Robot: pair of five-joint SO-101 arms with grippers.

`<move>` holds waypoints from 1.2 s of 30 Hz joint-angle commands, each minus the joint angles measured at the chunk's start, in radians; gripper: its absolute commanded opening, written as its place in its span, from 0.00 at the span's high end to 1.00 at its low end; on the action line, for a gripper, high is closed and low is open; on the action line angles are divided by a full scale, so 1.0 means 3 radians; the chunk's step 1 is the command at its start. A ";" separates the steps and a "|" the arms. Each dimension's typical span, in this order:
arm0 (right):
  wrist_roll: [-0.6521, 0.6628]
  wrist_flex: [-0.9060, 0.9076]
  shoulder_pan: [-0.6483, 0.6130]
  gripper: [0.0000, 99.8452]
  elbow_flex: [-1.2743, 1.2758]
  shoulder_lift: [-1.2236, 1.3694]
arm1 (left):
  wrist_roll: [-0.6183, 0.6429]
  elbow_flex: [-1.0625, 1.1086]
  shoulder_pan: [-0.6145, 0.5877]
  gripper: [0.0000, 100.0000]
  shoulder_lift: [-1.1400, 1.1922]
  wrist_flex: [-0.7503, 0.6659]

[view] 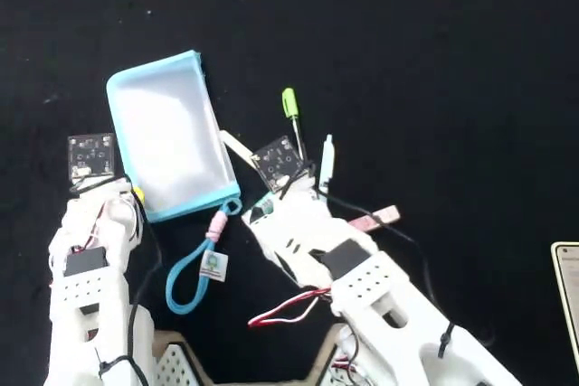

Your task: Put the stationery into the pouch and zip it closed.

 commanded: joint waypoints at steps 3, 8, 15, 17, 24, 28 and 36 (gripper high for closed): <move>-0.0041 -0.0179 -0.0046 0.75 -0.0243 0.0023 | -0.0394 -0.0381 0.0391 0.83 -0.0056 0.0752; -0.0041 -0.0189 -0.0046 0.75 -0.0238 0.0023 | -0.0629 -0.0340 0.0800 0.83 -0.0020 0.0931; -0.0041 -0.0184 -0.0046 0.75 -0.0238 0.0023 | -0.0624 -0.0187 0.0698 0.83 -0.0015 0.0604; -0.0041 -0.0174 -0.0046 0.75 -0.0233 0.0023 | -0.0619 -0.0182 0.0601 0.83 -0.0015 0.0583; -0.0041 -0.0174 -0.0046 0.75 -0.0233 0.0023 | -0.0419 -0.0616 0.0243 0.83 -0.0056 0.0972; -0.0041 -0.0174 -0.0046 0.75 -0.0233 0.0023 | -0.0926 -0.0979 0.0499 0.82 -0.0015 0.1821; -0.0041 -0.0169 -0.0046 0.75 -0.0228 0.0023 | -0.1314 -0.0959 0.0872 0.75 -0.0015 0.2076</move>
